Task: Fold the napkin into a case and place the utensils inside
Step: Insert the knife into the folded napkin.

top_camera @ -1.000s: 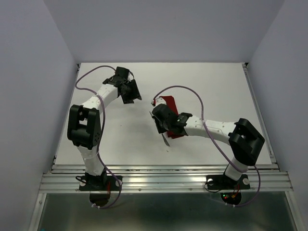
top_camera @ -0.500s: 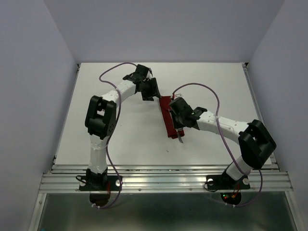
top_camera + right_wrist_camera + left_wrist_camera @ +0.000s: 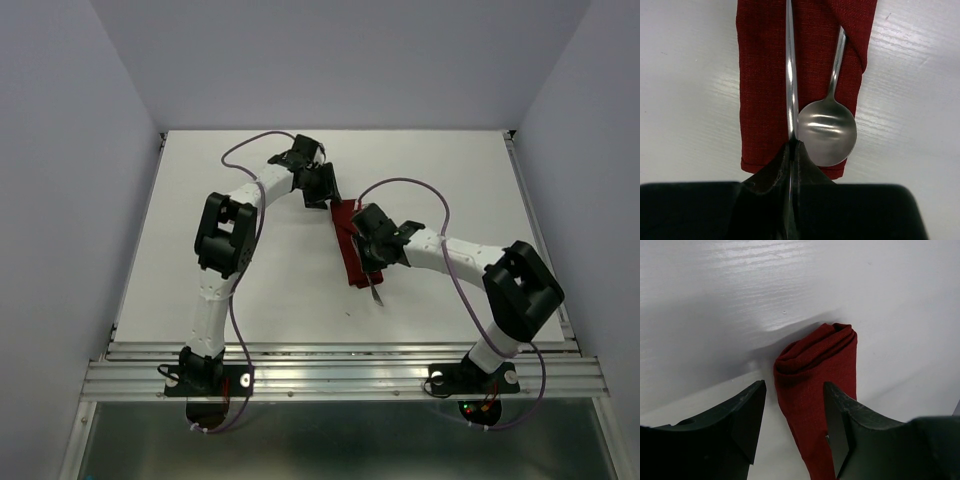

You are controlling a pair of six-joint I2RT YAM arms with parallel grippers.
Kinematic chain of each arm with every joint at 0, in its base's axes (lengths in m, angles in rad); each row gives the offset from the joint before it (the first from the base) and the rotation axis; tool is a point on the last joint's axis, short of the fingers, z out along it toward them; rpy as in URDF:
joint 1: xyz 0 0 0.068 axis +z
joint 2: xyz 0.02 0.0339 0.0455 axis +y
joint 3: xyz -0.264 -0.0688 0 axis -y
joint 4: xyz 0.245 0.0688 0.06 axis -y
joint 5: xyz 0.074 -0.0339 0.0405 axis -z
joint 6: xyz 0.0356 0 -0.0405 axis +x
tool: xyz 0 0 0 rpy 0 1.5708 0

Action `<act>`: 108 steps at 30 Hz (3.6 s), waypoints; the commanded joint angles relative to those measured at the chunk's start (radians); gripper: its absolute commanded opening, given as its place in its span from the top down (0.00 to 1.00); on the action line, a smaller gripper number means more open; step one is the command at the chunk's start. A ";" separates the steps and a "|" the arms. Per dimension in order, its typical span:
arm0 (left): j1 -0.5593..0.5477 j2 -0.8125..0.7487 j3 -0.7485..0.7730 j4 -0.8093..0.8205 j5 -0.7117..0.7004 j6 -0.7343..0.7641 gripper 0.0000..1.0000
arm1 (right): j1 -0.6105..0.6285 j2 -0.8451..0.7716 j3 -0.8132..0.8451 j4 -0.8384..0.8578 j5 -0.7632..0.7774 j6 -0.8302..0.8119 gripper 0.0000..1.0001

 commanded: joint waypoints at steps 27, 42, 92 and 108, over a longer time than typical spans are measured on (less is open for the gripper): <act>-0.006 0.036 -0.015 -0.021 0.007 0.041 0.40 | -0.070 0.255 0.326 0.004 0.054 0.007 0.99; -0.006 0.042 -0.027 -0.009 0.024 0.041 0.40 | -0.088 0.345 0.424 0.012 0.101 0.069 0.99; -0.009 0.056 -0.041 -0.003 0.038 0.038 0.40 | -0.079 0.284 0.346 0.067 0.103 0.169 0.98; -0.009 0.045 -0.056 0.003 0.036 0.039 0.40 | -0.079 0.350 0.421 0.069 0.121 0.183 0.98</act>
